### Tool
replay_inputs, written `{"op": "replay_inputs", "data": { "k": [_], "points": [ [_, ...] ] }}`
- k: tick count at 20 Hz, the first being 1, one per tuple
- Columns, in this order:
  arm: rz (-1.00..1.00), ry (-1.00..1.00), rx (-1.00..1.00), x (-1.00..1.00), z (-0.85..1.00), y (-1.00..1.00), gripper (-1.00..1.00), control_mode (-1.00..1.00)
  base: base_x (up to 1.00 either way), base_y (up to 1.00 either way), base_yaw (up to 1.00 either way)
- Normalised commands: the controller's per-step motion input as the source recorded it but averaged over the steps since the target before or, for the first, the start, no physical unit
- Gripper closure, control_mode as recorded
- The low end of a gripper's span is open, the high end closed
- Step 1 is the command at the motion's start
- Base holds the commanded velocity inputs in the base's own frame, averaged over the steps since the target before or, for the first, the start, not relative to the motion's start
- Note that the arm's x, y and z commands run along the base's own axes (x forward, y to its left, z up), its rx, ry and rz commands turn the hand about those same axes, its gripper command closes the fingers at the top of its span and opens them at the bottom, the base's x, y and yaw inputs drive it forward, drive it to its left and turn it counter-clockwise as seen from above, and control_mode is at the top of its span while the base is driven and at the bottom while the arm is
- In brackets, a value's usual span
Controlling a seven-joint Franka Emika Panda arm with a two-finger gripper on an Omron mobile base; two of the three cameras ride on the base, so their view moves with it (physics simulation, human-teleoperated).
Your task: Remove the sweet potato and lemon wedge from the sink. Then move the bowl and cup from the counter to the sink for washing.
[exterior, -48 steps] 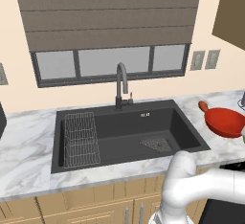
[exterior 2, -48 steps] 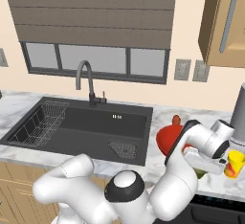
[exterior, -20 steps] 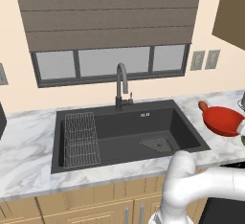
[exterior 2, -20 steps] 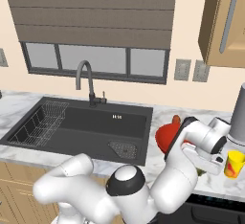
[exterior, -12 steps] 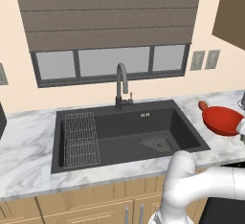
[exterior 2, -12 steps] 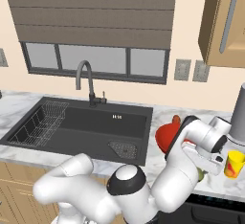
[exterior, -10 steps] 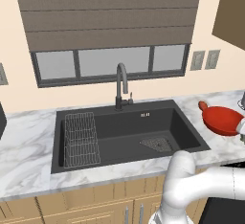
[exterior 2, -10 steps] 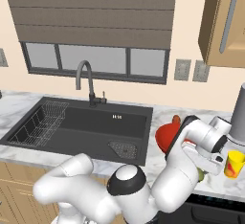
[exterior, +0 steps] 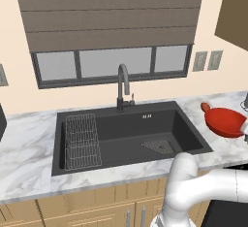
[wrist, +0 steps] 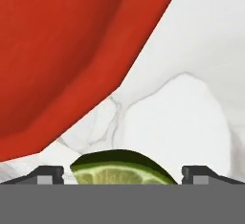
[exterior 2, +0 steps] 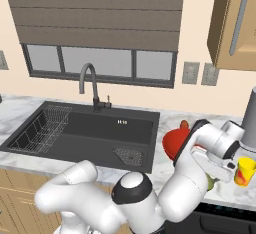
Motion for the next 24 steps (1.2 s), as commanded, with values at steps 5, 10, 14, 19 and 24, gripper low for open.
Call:
{"op": "replay_inputs", "data": {
  "k": [5, 10, 14, 19, 24],
  "points": [
    [-0.07, 0.00, 0.00, -0.04, 0.23, -0.07, -1.00, -1.00, 0.00, 0.00, 0.00],
    [-0.04, 0.00, -0.02, -0.05, 0.30, -0.01, -1.00, -1.00, 0.00, 0.00, 0.00],
    [-0.02, 0.00, -0.05, -0.07, 0.31, 0.03, -1.00, -1.00, 0.00, 0.00, 0.00],
    [0.00, -0.01, -0.06, -0.02, 0.34, 0.04, -1.00, -1.00, 0.00, 0.00, 0.00],
    [0.00, -0.07, -0.09, -0.09, 0.36, 0.12, -1.00, -1.00, 0.00, 0.00, 0.00]
  ]
}}
